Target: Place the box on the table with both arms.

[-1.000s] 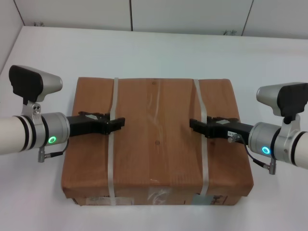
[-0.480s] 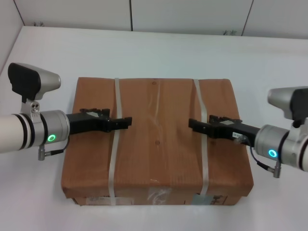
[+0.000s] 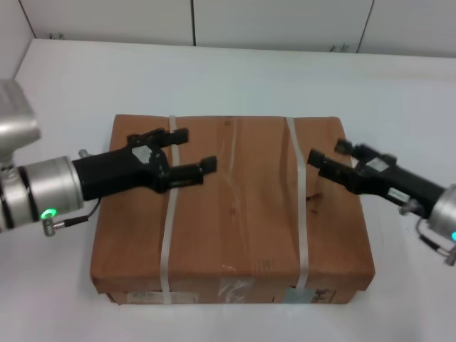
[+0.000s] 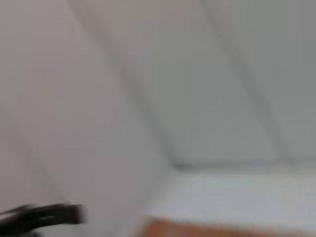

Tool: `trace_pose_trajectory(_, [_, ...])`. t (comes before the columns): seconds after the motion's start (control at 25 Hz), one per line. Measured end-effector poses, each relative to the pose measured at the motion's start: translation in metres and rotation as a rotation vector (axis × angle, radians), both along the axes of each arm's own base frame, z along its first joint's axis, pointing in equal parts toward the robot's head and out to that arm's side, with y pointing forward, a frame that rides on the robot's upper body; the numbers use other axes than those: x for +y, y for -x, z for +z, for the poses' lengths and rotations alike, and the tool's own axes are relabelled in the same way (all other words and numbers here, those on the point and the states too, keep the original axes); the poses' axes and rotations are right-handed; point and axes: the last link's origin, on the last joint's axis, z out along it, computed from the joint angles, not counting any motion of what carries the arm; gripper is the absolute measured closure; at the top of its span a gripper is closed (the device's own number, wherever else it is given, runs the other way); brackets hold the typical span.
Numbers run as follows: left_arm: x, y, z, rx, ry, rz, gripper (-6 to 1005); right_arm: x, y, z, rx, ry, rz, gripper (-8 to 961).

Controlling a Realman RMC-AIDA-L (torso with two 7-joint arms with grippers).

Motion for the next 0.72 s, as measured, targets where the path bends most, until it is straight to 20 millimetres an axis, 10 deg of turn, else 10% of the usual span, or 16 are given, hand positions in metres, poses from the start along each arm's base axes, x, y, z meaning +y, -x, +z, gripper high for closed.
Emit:
trace_pose_trajectory(0.28, [-0.033,-0.025,0.029,-0.121,0.080,-0.355,109,-0.027,0.030,0.049,-0.070,0.101,0.585,97])
trace_pose_trajectory(0.72, [-0.029,-0.051,0.024,-0.178,0.133,-0.443,113,-0.031,0.030,0.054,-0.123,0.054,0.693,97])
